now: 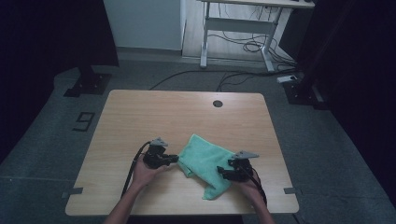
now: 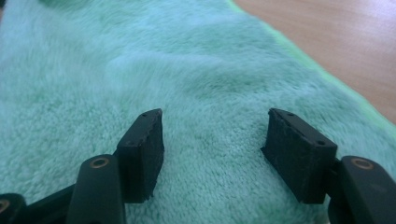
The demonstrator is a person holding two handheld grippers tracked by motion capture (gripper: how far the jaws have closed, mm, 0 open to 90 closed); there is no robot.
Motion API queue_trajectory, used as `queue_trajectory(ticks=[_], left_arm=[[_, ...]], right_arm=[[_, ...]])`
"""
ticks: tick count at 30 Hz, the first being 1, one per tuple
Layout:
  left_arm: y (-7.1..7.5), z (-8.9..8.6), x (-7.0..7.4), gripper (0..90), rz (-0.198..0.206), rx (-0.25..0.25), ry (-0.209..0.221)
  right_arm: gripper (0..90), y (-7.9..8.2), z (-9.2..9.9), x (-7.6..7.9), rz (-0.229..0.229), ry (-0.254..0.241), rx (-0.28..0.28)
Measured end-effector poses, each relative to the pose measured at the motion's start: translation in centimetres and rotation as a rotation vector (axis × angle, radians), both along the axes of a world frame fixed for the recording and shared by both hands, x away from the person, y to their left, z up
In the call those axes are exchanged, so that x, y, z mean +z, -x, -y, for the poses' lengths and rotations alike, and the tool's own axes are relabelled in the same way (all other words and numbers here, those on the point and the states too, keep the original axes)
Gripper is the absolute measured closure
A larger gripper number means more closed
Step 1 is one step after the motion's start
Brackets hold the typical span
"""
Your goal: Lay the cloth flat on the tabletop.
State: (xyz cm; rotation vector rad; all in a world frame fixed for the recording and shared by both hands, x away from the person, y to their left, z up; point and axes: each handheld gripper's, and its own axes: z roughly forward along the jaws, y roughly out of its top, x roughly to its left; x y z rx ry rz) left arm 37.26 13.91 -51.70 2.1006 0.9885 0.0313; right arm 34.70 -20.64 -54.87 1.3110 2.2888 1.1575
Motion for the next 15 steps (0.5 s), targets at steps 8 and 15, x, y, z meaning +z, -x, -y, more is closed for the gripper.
queue_trajectory(ticks=[8, 15], left_arm=[[0.4, -1.1, -0.6, 85.1, -0.016, 0.008, 0.001], [0.6, -1.5, -0.9, 84.9, -0.013, 0.012, -0.011]], right_arm=[[38.1, -4.5, -0.6, 0.2, -0.012, 0.027, 0.008], [38.5, -7.0, -1.9, 0.6, 0.016, 0.013, 0.011]])
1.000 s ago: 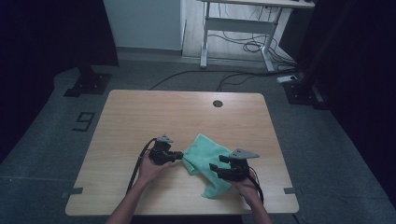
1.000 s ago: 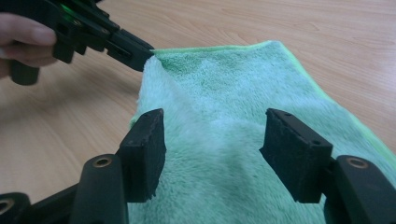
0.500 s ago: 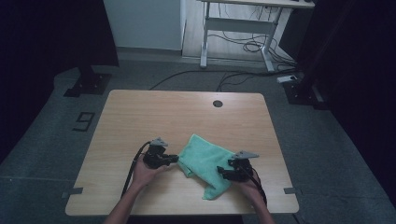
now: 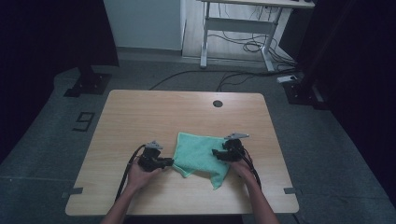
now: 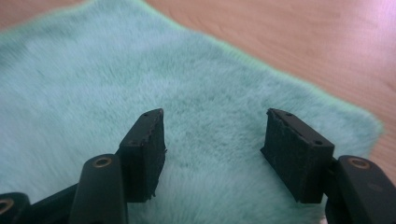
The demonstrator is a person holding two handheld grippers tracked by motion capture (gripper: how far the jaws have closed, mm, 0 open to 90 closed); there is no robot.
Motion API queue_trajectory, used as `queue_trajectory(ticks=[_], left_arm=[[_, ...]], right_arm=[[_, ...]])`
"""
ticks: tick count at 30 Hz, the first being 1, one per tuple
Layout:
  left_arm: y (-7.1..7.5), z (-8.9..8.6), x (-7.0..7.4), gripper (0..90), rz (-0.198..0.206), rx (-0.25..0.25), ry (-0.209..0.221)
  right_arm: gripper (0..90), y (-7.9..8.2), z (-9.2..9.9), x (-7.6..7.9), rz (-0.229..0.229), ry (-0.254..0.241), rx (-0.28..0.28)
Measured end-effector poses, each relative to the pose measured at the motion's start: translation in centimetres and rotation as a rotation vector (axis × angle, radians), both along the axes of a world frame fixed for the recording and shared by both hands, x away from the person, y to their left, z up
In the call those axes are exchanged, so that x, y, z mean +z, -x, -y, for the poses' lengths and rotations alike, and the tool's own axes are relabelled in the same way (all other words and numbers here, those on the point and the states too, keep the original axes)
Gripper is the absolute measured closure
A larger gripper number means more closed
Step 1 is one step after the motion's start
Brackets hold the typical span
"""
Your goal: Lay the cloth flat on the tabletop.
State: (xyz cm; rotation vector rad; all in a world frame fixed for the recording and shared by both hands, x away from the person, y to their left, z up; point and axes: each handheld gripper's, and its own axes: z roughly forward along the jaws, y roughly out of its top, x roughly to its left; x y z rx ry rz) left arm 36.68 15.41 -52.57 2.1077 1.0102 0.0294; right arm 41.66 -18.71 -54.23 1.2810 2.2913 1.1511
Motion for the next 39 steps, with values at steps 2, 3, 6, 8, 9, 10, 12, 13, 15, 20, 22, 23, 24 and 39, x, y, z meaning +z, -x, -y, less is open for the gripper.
queue_trajectory(ticks=[2, 3, 6, 8, 9, 10, 12, 13, 15, 20, 22, 23, 24, 39], left_arm=[[0.1, -0.2, 0.0, 84.9, -0.001, 0.005, 0.003], [0.2, -0.3, -0.1, 84.9, 0.001, 0.009, 0.005], [0.8, -0.5, -0.2, 84.9, 0.0, 0.019, 0.031], [1.2, -0.3, -0.4, 84.9, 0.009, 0.023, 0.026], [1.2, -0.3, -0.4, 84.9, 0.009, 0.023, 0.026], [1.4, -0.2, -0.6, 84.8, 0.01, 0.025, 0.025], [1.6, -0.2, -0.7, 84.8, 0.011, 0.029, 0.024], [1.6, -0.2, -0.7, 84.8, 0.011, 0.029, 0.024], [1.8, -0.3, -0.7, 84.8, 0.01, 0.035, 0.034], [2.4, -0.7, -0.7, 84.9, 0.022, 0.043, 0.054], [2.4, -0.8, -0.8, 84.9, 0.023, 0.044, 0.056], [2.4, -0.8, -0.8, 84.9, 0.023, 0.044, 0.056], [2.5, -0.8, -0.9, 84.9, 0.022, 0.044, 0.048], [2.6, -2.7, -0.8, 84.9, 0.025, 0.092, 0.082]], right_arm=[[38.3, 0.7, 0.2, 0.7, 0.019, -0.033, 0.0], [38.7, 1.3, 0.4, 1.1, 0.041, -0.043, 0.002], [38.8, 5.0, 1.7, 2.4, 0.098, -0.073, 0.022], [38.9, 7.6, 2.6, 2.5, 0.112, -0.08, 0.037], [38.8, 8.6, 3.0, 2.3, 0.108, -0.084, 0.035], [38.9, 9.6, 3.3, 2.1, 0.109, -0.084, 0.033], [38.9, 10.9, 3.7, 1.5, 0.081, -0.098, 0.026], [38.9, 10.9, 3.7, 1.5, 0.081, -0.098, 0.026], [38.8, 11.9, 3.6, 0.9, 0.067, -0.095, 0.021], [38.9, 14.4, 2.0, 0.1, 0.049, -0.075, 0.047], [38.6, 14.6, 1.2, -0.3, 0.019, -0.061, 0.047], [38.6, 14.6, 1.2, -0.3, 0.019, -0.061, 0.047], [38.6, 14.5, 0.4, -0.8, -0.001, -0.035, 0.059], [80.9, 10.7, -0.4, -0.2, 0.006, -0.012, 0.085]])
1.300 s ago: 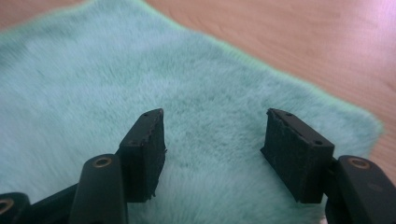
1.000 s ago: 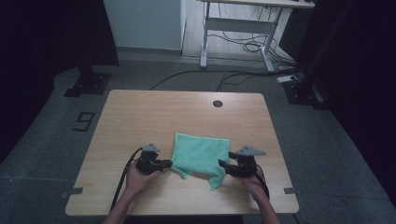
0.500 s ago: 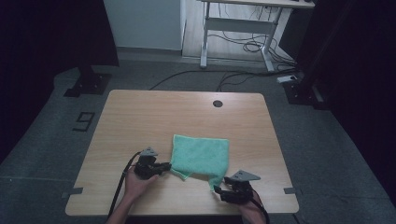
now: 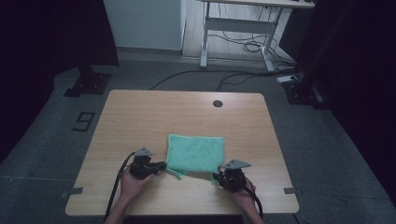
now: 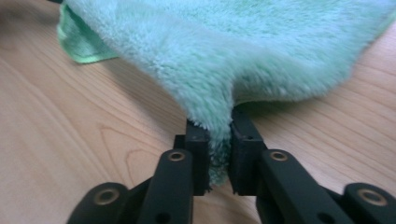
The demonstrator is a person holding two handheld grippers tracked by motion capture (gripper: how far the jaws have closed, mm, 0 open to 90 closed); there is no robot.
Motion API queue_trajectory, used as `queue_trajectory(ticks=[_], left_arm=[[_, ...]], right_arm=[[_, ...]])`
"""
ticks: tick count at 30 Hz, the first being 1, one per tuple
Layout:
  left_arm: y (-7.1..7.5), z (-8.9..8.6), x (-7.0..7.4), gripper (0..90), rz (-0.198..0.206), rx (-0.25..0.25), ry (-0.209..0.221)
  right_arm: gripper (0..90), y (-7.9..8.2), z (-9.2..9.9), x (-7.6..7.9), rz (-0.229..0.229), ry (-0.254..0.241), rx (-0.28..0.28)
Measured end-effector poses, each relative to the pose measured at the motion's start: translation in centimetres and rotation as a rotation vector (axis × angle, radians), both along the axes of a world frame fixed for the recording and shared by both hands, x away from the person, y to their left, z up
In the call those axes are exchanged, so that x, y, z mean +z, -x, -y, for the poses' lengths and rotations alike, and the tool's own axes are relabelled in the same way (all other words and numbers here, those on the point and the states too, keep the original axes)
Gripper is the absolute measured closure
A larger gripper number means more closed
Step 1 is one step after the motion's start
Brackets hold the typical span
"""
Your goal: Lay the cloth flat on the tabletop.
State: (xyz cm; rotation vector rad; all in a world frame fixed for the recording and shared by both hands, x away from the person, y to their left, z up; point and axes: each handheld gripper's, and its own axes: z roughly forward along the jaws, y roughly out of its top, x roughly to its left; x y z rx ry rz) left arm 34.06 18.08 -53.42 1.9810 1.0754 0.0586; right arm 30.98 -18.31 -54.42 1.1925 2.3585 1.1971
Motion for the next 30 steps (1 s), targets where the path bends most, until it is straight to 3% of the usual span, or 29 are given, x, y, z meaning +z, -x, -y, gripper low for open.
queue_trajectory(ticks=[3, 4, 5, 8, 9, 11, 14, 15, 18, 19, 22, 26, 27, 30], left_arm=[[0.0, -0.2, 0.2, 84.8, 0.002, -0.002, 0.014], [0.1, -0.2, 0.3, 84.8, 0.003, -0.006, 0.021], [0.4, -0.2, 0.6, 84.7, 0.01, -0.017, 0.042], [0.7, -0.3, 0.9, 84.5, 0.015, -0.029, 0.059], [0.9, -0.3, 1.3, 84.2, 0.016, -0.036, 0.069], [0.9, -0.3, 1.4, 83.9, 0.016, -0.036, 0.069], [0.8, 0.2, 1.0, 80.8, 0.017, -0.02, 0.044], [0.7, 0.6, 0.6, 79.2, 0.018, -0.013, 0.017], [0.7, 0.8, 0.5, 75.4, 0.014, -0.012, -0.004], [0.8, 0.7, 0.8, 71.2, 0.03, -0.007, -0.006], [1.1, 0.2, 1.8, 67.4, 0.059, -0.002, 0.007], [1.4, 0.3, 2.7, 64.3, 0.081, -0.011, 0.022], [1.5, 0.8, 3.3, 64.1, 0.101, -0.022, 0.014], [0.8, 2.3, 3.7, 62.3, 0.113, -0.041, -0.006]], right_arm=[[81.5, 0.5, 1.7, 1.0, 0.008, -0.065, 0.04], [81.5, 0.5, 1.7, 1.0, 0.008, -0.065, 0.04], [81.0, 1.0, 2.5, 1.8, 0.014, -0.096, 0.072], [80.8, 1.4, 3.0, 2.5, 0.023, -0.118, 0.094], [78.9, 1.9, 3.5, 3.7, 0.034, -0.149, 0.132], [77.6, 2.0, 3.6, 4.0, 0.042, -0.151, 0.138], [74.5, 1.7, 3.8, 4.4, 0.054, -0.146, 0.138], [73.4, 1.1, 3.9, 4.0, 0.043, -0.141, 0.114], [70.7, 0.2, 3.9, 3.2, 0.025, -0.124, 0.088], [67.6, -0.3, 4.1, 2.5, 0.022, -0.097, 0.041], [60.8, -0.4, 4.6, 1.9, 0.005, -0.101, 0.013], [52.8, 0.3, 5.0, 2.6, 0.016, -0.119, 0.004], [47.5, 0.8, 5.2, 3.3, 0.027, -0.133, 0.013], [44.0, 1.3, 5.9, 4.7, 0.063, -0.16, 0.0]])
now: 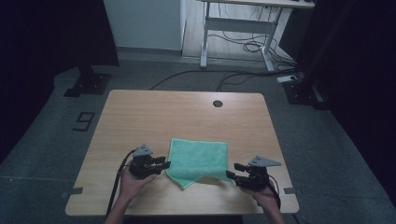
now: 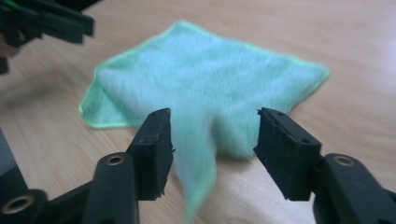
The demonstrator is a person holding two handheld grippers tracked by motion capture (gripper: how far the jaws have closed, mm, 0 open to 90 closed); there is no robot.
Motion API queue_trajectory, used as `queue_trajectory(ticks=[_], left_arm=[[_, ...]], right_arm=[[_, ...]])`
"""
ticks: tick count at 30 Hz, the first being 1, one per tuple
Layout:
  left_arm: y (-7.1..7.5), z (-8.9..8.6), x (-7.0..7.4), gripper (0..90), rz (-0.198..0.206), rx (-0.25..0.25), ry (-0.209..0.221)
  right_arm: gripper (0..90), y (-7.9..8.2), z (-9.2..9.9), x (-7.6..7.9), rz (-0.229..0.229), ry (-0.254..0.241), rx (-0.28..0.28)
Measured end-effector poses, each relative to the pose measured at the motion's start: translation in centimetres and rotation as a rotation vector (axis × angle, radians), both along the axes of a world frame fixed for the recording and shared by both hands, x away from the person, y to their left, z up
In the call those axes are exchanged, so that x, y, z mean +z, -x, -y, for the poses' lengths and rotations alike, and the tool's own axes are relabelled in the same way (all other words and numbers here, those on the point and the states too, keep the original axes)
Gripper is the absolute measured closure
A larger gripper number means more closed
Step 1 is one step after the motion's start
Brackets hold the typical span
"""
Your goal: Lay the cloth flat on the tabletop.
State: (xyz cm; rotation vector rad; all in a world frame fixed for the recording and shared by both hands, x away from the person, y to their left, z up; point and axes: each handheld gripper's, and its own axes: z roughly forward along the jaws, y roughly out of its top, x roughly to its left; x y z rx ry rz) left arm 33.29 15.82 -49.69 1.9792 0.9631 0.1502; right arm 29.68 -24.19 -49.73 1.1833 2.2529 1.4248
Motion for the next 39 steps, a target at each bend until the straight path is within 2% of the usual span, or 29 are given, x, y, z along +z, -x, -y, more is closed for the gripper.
queue_trajectory(ticks=[2, 5, 6, 7, 8, 10, 11, 12, 13, 15, 18, 22, 23, 24, 25, 26, 27, 30, 32, 34, 35, 36, 37, 38, 39], left_arm=[[-0.4, 0.6, 0.0, 62.3, -0.002, -0.004, -0.004], [-2.7, 2.9, -0.8, 62.6, -0.029, -0.026, -0.038], [-3.3, 3.5, -1.1, 62.9, -0.038, -0.028, -0.059], [-4.6, 4.5, -1.9, 63.0, -0.067, -0.033, -0.08], [-4.6, 4.5, -1.9, 62.9, -0.067, -0.033, -0.08], [-5.4, 5.1, -2.5, 63.0, -0.087, -0.038, -0.106], [-6.0, 5.5, -3.1, 63.1, -0.108, -0.038, -0.126], [-6.0, 5.5, -3.1, 63.2, -0.108, -0.038, -0.126], [-6.5, 5.7, -3.5, 63.2, -0.117, -0.033, -0.147], [-6.9, 5.7, -3.8, 63.2, -0.123, -0.03, -0.161], [-7.4, 5.4, -3.9, 64.4, -0.121, -0.02, -0.152], [-8.2, 5.3, -4.0, 66.8, -0.11, -0.005, -0.154], [-8.7, 5.3, -4.0, 66.8, -0.113, 0.004, -0.15], [-9.1, 5.3, -4.0, 66.8, -0.114, 0.005, -0.154], [-9.9, 5.4, -3.9, 66.1, -0.108, 0.011, -0.17], [-9.9, 5.4, -3.9, 65.6, -0.108, 0.011, -0.17], [-10.7, 5.5, -3.9, 64.9, -0.111, 0.024, -0.17], [-11.2, 5.7, -3.9, 64.6, -0.107, 0.037, -0.166], [-11.3, 5.9, -3.9, 62.7, -0.101, 0.039, -0.18], [-11.1, 6.1, -3.7, 60.7, -0.088, 0.038, -0.202], [-10.5, 5.9, -3.1, 59.1, -0.064, 0.05, -0.195], [-10.5, 5.9, -3.1, 58.7, -0.064, 0.05, -0.195], [-9.4, 5.6, -2.2, 58.0, -0.031, 0.044, -0.173], [-9.4, 5.6, -2.2, 57.8, -0.031, 0.044, -0.173], [-8.9, 5.5, -1.9, 57.5, -0.019, 0.04, -0.172]], right_arm=[[43.6, 0.0, 0.1, 0.2, 0.007, -0.003, -0.005], [43.6, -1.3, -0.5, -0.1, 0.014, 0.022, -0.011], [43.6, -2.0, -0.9, -0.5, 0.002, 0.029, -0.01], [43.6, -2.6, -1.2, -1.0, -0.012, 0.033, -0.009], [43.6, -3.7, -1.7, -1.8, -0.036, 0.041, -0.005], [43.7, -4.3, -2.1, -2.3, -0.048, 0.052, -0.005], [43.9, -5.8, -3.1, -3.4, -0.071, 0.095, -0.012], [43.9, -5.8, -3.1, -3.4, -0.071, 0.095, -0.012], [43.9, -6.6, -3.7, -4.0, -0.077, 0.11, -0.008], [44.0, -7.1, -3.9, -4.3, -0.08, 0.122, -0.007], [44.0, -8.1, -4.4, -5.0, -0.101, 0.147, -0.011], [45.0, -9.4, -4.6, -5.1, -0.094, 0.146, -0.017], [45.1, -10.6, -4.6, -5.0, -0.107, 0.145, -0.025], [45.1, -10.6, -4.6, -5.0, -0.107, 0.145, -0.025], [45.0, -11.6, -4.7, -4.9, -0.116, 0.153, -0.032], [45.0, -11.6, -4.7, -4.9, -0.116, 0.153, -0.032], [45.1, -12.6, -4.9, -4.8, -0.125, 0.157, -0.045], [45.1, -13.3, -5.1, -4.9, -0.12, 0.153, -0.068], [44.9, -13.3, -5.4, -5.1, -0.097, 0.154, -0.083], [44.5, -13.2, -5.4, -5.1, -0.097, 0.15, -0.084], [42.8, -13.1, -5.4, -5.1, -0.085, 0.16, -0.092], [42.8, -13.1, -5.4, -5.1, -0.085, 0.16, -0.092], [42.6, -12.5, -5.0, -4.7, -0.055, 0.151, -0.109], [42.6, -12.5, -5.0, -4.7, -0.055, 0.151, -0.109], [42.5, -11.5, -4.3, -3.9, -0.029, 0.107, -0.113]])
